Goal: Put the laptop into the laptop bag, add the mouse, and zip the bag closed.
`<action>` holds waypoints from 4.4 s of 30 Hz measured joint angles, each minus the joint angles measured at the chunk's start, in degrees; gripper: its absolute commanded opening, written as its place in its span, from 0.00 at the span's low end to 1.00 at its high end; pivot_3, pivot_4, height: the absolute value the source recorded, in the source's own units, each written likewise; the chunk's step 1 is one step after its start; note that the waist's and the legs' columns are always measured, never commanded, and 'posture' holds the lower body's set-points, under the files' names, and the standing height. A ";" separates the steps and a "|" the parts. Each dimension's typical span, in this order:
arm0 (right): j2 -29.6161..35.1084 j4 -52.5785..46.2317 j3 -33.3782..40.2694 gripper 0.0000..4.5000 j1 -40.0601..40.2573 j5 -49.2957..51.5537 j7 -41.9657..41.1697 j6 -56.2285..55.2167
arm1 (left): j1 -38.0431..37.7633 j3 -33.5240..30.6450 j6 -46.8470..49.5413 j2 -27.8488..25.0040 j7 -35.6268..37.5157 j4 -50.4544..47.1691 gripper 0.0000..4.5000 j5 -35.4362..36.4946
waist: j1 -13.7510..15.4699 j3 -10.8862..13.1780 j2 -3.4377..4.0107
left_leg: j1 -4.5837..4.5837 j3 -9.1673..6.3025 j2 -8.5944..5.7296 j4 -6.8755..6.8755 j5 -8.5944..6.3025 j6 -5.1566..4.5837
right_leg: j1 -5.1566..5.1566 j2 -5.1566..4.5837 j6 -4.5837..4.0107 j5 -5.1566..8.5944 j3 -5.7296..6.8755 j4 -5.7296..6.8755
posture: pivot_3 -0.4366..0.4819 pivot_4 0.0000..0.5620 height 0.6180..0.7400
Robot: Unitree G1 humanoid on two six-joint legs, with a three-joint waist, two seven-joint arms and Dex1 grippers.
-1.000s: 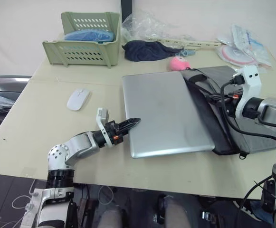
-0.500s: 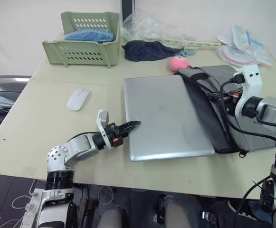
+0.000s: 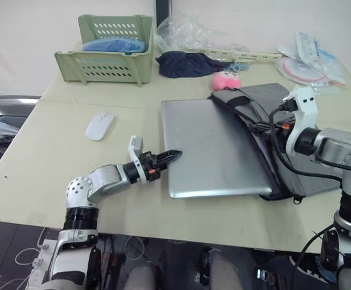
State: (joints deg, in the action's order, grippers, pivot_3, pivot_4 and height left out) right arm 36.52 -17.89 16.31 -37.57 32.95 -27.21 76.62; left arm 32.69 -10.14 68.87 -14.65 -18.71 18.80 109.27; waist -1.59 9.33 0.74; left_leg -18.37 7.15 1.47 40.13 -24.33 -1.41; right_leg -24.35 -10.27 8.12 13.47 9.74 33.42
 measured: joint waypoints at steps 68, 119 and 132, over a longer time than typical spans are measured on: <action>-27.10 -9.61 14.68 0.00 -7.83 0.37 17.79 15.57 | 14.98 1.70 -11.74 23.70 15.96 12.55 0.07 -42.94 | -0.16 -0.01 0.02 | -0.09 -0.11 -0.02 -0.10 0.00 0.00 | -0.04 -0.01 0.00 0.00 0.16 -0.07 | 0.48 0.27 1.00; -1.59 -4.09 -15.45 0.24 14.97 -9.88 2.47 -23.79 | -28.25 7.79 -46.22 -15.33 54.48 -36.32 1.00 -81.42 | -0.18 -0.08 0.16 | -0.02 0.02 0.11 -0.16 -0.03 0.11 | -0.03 0.01 -0.01 0.01 0.29 -0.27 | 0.48 0.27 1.00; 14.17 -4.72 4.47 0.99 25.44 2.60 -22.00 -35.45 | -33.23 -13.03 -47.77 -28.01 61.80 -30.63 1.00 -77.36 | 0.19 -0.06 0.15 | -0.13 -0.02 0.18 -0.12 -0.03 0.10 | -0.01 0.04 0.00 0.01 0.32 -0.49 | 0.48 0.27 1.00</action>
State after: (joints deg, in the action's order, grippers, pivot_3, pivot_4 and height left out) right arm 50.69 -22.61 20.78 -12.13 35.56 -49.21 41.16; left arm -0.54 -23.17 21.10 -42.66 43.09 -11.82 31.91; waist -1.40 9.27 0.89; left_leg -18.50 7.14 1.65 40.01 -24.35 -1.32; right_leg -24.36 -10.23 8.11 13.48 10.06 32.93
